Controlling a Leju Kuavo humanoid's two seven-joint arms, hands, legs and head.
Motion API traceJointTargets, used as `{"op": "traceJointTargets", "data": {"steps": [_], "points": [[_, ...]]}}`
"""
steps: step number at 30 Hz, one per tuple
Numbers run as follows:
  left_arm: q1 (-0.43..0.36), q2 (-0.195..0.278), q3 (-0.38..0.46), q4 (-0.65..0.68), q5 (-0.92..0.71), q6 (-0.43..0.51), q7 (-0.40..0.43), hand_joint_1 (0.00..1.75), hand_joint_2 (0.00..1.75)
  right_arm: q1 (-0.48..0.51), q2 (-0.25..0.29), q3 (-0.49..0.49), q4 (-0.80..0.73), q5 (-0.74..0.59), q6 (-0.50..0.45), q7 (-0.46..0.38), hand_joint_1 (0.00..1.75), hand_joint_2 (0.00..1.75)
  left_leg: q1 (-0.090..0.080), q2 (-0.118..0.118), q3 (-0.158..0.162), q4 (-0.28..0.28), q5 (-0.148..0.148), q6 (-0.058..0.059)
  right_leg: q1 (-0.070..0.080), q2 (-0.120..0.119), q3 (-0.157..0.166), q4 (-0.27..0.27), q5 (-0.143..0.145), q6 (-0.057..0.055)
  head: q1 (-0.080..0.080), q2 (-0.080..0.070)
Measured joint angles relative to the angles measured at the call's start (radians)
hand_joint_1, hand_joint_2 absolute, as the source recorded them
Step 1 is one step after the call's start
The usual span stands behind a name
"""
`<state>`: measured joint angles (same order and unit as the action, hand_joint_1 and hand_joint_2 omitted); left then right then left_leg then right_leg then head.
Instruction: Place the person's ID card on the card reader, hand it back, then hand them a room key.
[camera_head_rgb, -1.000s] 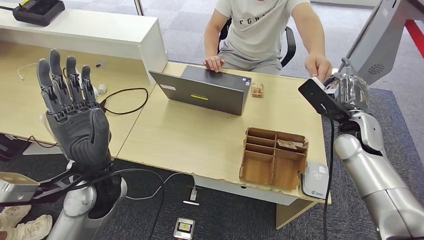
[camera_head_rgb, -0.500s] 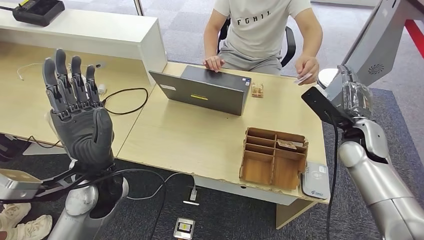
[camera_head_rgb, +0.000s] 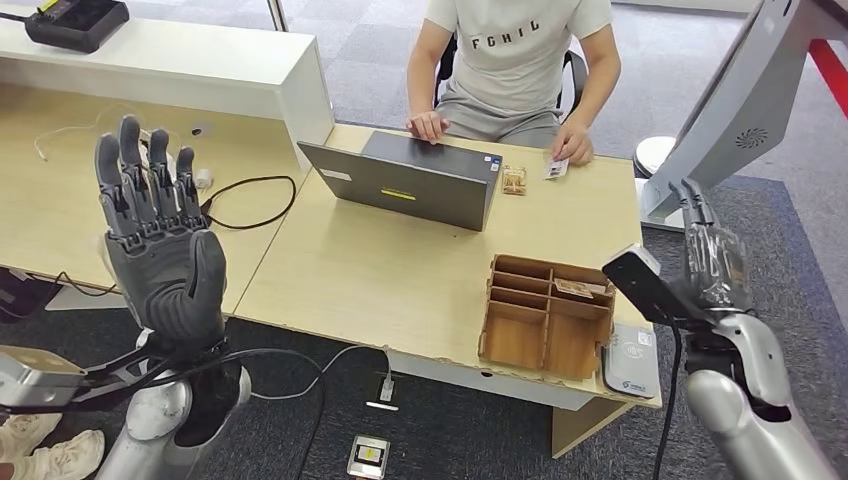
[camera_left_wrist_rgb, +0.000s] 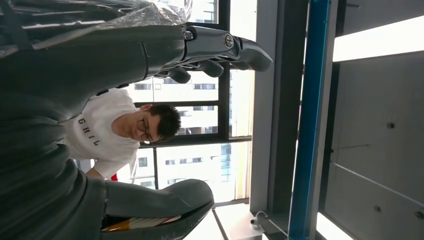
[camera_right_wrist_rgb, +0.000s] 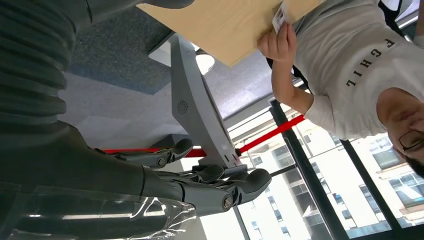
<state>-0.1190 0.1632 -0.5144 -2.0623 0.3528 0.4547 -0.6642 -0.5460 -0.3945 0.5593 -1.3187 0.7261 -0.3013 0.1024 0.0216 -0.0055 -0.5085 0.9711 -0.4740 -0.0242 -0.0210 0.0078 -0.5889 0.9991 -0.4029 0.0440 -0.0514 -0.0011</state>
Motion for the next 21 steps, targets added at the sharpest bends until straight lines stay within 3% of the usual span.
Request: {"op": "traceJointTargets", "data": {"steps": [9,21], "points": [[0.028,0.000,0.019,0.000,-0.004,-0.009,0.000,0.00,1.75,0.188,-0.016,-0.015,-0.172,0.004,-0.001,-0.021,0.00,1.75,0.000,0.000,0.000,0.000,0.000,0.000,0.000,0.000,0.000,0.000,0.000,0.000,0.000,0.000],[0.048,0.000,0.037,-0.002,-0.027,-0.013,-0.004,0.00,1.75,0.226,0.035,0.010,-0.195,-0.002,0.034,-0.093,0.00,1.75,0.000,0.000,-0.001,-0.001,0.000,0.000,0.000,0.000,0.000,0.000,0.000,0.000,0.000,0.000]]}}
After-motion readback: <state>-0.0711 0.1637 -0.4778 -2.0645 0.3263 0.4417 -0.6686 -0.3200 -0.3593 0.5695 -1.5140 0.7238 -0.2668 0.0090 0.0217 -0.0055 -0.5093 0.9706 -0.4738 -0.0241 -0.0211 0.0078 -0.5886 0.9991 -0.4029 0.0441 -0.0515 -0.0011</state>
